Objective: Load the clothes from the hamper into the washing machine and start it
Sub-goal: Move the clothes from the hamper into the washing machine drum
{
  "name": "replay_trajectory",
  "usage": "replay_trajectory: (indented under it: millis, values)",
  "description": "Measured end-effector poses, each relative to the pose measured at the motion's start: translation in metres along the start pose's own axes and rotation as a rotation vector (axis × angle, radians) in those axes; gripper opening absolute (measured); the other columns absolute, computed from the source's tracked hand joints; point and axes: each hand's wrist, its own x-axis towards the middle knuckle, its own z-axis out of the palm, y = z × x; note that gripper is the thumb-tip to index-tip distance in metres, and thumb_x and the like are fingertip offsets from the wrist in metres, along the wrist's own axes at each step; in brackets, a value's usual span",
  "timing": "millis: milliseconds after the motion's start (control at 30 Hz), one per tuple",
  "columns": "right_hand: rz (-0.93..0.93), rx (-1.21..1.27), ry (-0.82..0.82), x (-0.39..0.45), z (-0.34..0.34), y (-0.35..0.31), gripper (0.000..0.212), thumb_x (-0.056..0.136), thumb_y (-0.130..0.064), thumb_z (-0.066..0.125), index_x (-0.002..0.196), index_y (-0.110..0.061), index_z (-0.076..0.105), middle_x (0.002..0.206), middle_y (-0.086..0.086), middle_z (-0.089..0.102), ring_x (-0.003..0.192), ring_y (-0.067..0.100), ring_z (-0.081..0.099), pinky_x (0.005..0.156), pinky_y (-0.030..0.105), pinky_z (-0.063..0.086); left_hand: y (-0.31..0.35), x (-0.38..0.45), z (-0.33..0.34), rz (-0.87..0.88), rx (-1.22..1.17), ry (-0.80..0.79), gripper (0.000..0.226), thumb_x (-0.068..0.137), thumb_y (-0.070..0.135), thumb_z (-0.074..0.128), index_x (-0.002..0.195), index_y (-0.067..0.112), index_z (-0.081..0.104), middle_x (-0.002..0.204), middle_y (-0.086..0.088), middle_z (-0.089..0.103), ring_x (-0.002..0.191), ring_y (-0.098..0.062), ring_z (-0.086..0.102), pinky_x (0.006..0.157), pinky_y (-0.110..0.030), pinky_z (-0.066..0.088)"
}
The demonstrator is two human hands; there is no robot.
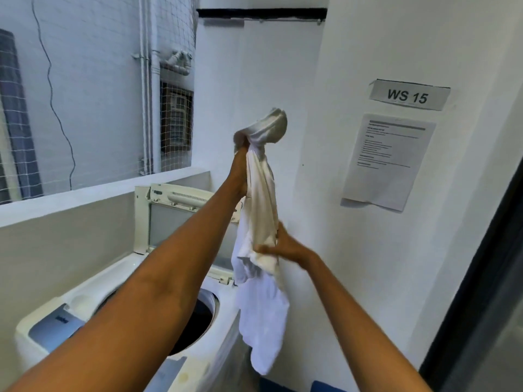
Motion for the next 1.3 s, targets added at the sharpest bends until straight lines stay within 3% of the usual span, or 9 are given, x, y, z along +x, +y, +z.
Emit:
replay_trajectory:
  millis: [100, 233, 433, 533, 633, 767, 1000, 1100, 1300]
  values:
    - [0.14, 0.0, 0.002, 0.012, 0.044, 0.028, 0.099, 0.07, -0.041, 0.079, 0.147, -0.021, 0.019, 0.145, -0.001, 0.035, 0.129, 0.014, 0.041, 0.106, 0.028, 0.037, 0.018, 0.004, -0.013, 0.151, -0.042, 0.06, 0.053, 0.101, 0.04, 0.022, 0.098, 0.001, 0.057, 0.051, -0.007, 0.057, 0.044, -0.017, 0.058, 0.046, -0.023, 0.051]
    - [0.197, -0.093, 0.201, 0.04, 0.063, 0.01, 0.042, 0.089, -0.036, 0.057, 0.128, -0.019, 0.051, 0.125, 0.01, 0.06, 0.116, 0.031, 0.056, 0.095, 0.036, 0.046, 0.038, -0.006, -0.051, 0.05, 0.217, 0.295, 0.038, 0.101, 0.039, 0.031, 0.101, 0.009, 0.054, 0.048, -0.004, 0.055, 0.041, -0.012, 0.054, 0.044, -0.019, 0.047]
    - [0.116, 0.354, 0.373, 0.081, 0.077, -0.056, 0.028, 0.091, -0.02, 0.043, 0.111, -0.028, 0.062, 0.116, 0.004, 0.063, 0.11, 0.028, 0.059, 0.095, 0.04, 0.051, 0.066, -0.034, -0.138, -0.109, 0.626, 0.69, 0.044, 0.087, 0.045, 0.059, 0.108, 0.007, 0.061, 0.103, -0.013, 0.067, 0.082, -0.024, 0.064, 0.072, -0.031, 0.052]
    - [0.106, 0.5, 0.39, 0.115, 0.101, -0.077, 0.018, 0.08, -0.033, 0.046, 0.085, -0.037, 0.062, 0.104, 0.003, 0.066, 0.103, 0.03, 0.063, 0.093, 0.049, 0.051, 0.081, -0.042, -0.167, -0.111, 0.616, 0.705, 0.031, 0.089, 0.032, 0.06, 0.101, 0.003, 0.063, 0.104, -0.015, 0.065, 0.071, -0.022, 0.062, 0.065, -0.031, 0.05]
    - [0.148, 0.656, 0.447, 0.136, 0.137, -0.079, 0.02, 0.081, -0.027, 0.044, 0.089, -0.031, 0.062, 0.106, 0.007, 0.067, 0.104, 0.032, 0.062, 0.094, 0.049, 0.05, 0.086, -0.048, -0.189, -0.19, 0.721, 0.728, 0.047, 0.089, 0.029, 0.061, 0.121, -0.004, 0.052, 0.11, -0.014, 0.061, 0.087, -0.025, 0.061, 0.076, -0.032, 0.047]
    - [0.211, 0.416, 0.498, 0.142, 0.19, -0.045, 0.034, 0.091, -0.008, 0.042, 0.119, -0.016, 0.059, 0.119, 0.01, 0.064, 0.109, 0.031, 0.058, 0.09, 0.035, 0.048, 0.062, -0.062, -0.231, -0.329, 0.918, 0.668, 0.05, 0.084, 0.024, 0.068, 0.124, -0.003, 0.052, 0.128, -0.017, 0.056, 0.115, -0.03, 0.057, 0.091, -0.035, 0.048]
    - [0.362, 0.117, 0.47, 0.162, 0.268, 0.048, 0.036, 0.091, -0.009, 0.047, 0.126, -0.01, 0.056, 0.128, 0.014, 0.058, 0.115, 0.032, 0.055, 0.09, 0.032, 0.042, -0.018, -0.113, -0.334, -0.598, 1.23, 0.558, 0.07, 0.078, 0.047, 0.067, 0.134, 0.007, 0.048, 0.139, -0.014, 0.05, 0.126, -0.026, 0.049, 0.096, -0.032, 0.038]
    - [0.39, 0.064, 0.485, 0.168, 0.297, 0.078, 0.046, 0.086, 0.003, 0.046, 0.13, -0.01, 0.052, 0.134, 0.017, 0.047, 0.116, 0.031, 0.051, 0.09, 0.026, 0.037, -0.053, -0.133, -0.381, -0.678, 1.296, 0.521, 0.059, 0.087, 0.031, 0.062, 0.136, 0.004, 0.042, 0.141, -0.017, 0.046, 0.129, -0.029, 0.045, 0.1, -0.032, 0.035]
    - [0.435, -0.104, 0.023, 0.17, 0.373, 0.138, 0.057, 0.092, 0.003, 0.039, 0.144, -0.02, 0.027, 0.151, 0.015, 0.024, 0.138, 0.027, 0.028, 0.106, 0.027, 0.026, -0.117, -0.171, -0.474, -0.906, 1.432, 0.677, 0.056, 0.091, 0.026, 0.046, 0.141, 0.007, 0.026, 0.14, -0.02, 0.041, 0.124, -0.035, 0.047, 0.096, -0.042, 0.043]
